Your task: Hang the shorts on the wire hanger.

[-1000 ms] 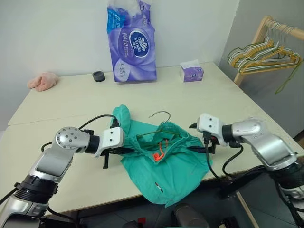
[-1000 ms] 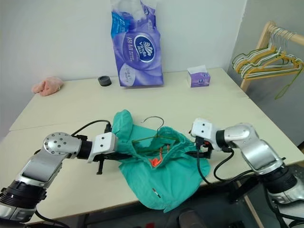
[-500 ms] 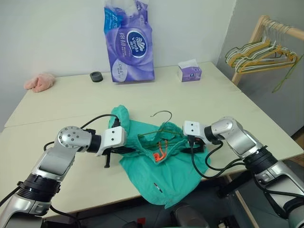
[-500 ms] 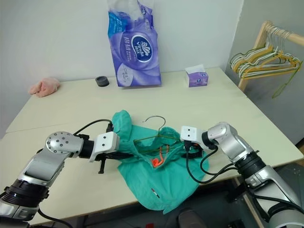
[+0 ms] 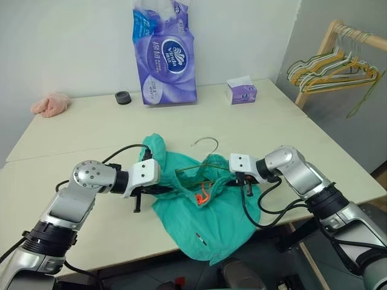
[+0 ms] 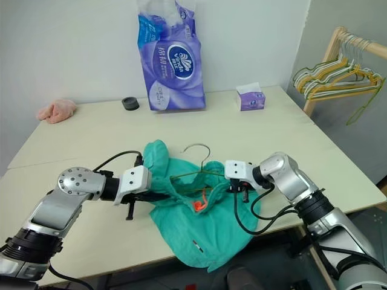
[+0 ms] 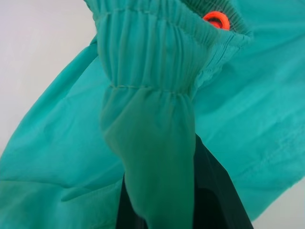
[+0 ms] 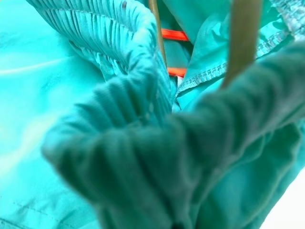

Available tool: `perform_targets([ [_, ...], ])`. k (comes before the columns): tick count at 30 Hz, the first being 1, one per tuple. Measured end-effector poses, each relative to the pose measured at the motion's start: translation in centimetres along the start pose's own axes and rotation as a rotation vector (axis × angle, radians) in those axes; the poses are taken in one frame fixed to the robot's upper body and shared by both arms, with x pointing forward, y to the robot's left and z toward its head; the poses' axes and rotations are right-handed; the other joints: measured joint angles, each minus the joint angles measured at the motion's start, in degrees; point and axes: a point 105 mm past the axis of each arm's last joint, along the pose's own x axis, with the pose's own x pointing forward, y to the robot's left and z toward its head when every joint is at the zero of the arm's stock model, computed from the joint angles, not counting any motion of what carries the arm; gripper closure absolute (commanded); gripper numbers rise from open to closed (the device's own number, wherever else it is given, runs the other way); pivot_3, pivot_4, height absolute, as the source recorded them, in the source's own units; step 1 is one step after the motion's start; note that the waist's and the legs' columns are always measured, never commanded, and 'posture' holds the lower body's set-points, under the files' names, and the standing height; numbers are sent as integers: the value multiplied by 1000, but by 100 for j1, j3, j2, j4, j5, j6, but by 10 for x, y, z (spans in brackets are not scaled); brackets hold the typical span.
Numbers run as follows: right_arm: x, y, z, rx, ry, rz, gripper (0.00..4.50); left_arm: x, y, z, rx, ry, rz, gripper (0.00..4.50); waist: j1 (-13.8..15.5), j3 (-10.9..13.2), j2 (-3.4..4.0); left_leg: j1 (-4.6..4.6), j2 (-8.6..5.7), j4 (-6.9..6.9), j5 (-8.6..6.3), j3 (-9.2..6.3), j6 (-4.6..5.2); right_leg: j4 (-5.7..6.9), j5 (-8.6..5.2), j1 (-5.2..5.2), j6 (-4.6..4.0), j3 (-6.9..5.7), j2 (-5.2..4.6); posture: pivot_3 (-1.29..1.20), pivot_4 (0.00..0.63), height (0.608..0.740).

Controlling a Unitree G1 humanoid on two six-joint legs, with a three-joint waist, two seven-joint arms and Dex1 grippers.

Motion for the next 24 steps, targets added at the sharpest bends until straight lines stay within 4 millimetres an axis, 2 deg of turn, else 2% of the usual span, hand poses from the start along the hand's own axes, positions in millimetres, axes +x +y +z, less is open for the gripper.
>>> perform_targets([
  [4,-2,-1,3,11,-13,-9,4500,-4,16,8,-46,-70,80,2344,-19,-1,-1,-1,0,1,0,-7,0,1,0,0,0,-6,0,-316,8,740],
  [11,-6,3,6,20,-38,-13,4500,-10,22,5,-194,-134,93,181,-28,-2,0,-4,0,1,0,-21,-1,1,0,1,0,-21,-1,-321,10,740],
  [12,-7,3,7,22,-41,-14,4500,-12,22,3,-210,-137,91,47,-29,-2,0,-4,0,1,0,-21,-1,1,0,2,0,-22,-2,-321,11,740],
  [19,-22,1,3,22,-26,-28,4500,-31,30,-8,-241,-92,80,47,-21,-1,1,-5,-1,1,1,-29,-2,-2,-1,4,-2,-35,-4,-325,12,740],
  [24,-27,4,5,9,-26,-16,4500,-31,39,-7,-199,-82,106,47,-23,-1,1,-5,-1,1,1,-31,-2,-1,-2,4,-3,-37,-6,-327,11,740],
])
